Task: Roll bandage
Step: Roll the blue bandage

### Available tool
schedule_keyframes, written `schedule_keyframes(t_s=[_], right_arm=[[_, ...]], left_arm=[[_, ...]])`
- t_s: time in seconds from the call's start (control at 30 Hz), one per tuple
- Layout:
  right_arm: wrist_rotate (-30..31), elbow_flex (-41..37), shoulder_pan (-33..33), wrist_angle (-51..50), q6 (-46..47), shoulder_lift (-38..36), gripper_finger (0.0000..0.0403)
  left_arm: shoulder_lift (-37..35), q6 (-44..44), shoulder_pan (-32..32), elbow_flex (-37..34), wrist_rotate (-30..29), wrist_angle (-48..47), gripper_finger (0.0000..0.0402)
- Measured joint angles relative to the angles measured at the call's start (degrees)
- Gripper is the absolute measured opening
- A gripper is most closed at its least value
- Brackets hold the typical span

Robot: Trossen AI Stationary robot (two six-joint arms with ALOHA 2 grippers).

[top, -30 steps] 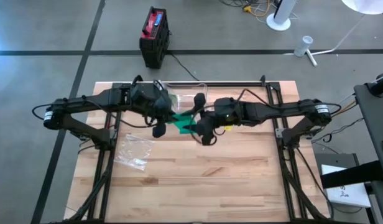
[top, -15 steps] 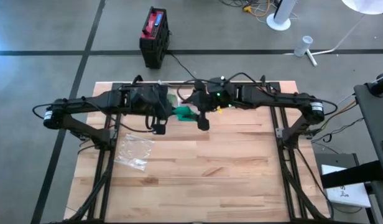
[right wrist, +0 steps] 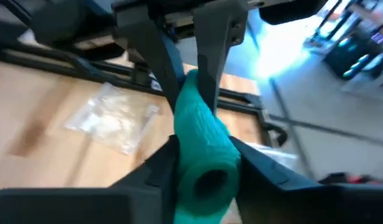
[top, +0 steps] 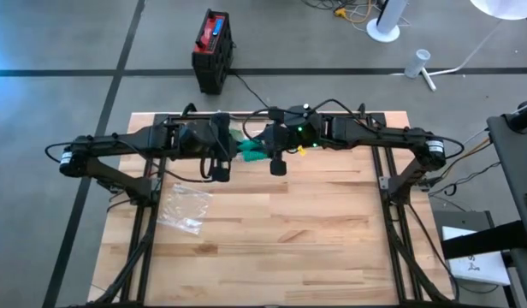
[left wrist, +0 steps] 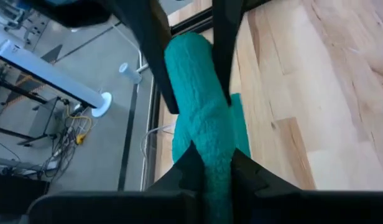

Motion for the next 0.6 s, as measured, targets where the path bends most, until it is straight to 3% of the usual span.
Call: schedule_keyframes(t_s=[0.17,0.23,0.4,0.6], right_arm=[[3.81,0.0,1.47,0.4,-13.36,0.0,0.0028],[5.06,0.0,2.74,0.4,-20.88,-0.02,0.0013],[8.37,-0.11,6.76,1.6,-35.24,0.0,0.0012],[9.98,-0.11,10.48,2.74,-47.46,0.0,0.0009]], left_arm=[[0.0,-5.51,0.0,0.0,0.27,-0.64,0.0028],[-0.05,-9.42,-0.02,0.12,1.49,-1.14,0.0041],[-0.24,-17.73,2.21,3.16,16.96,-7.05,0.0105],[-0.13,-20.77,4.22,5.7,27.3,-10.35,0.0192]])
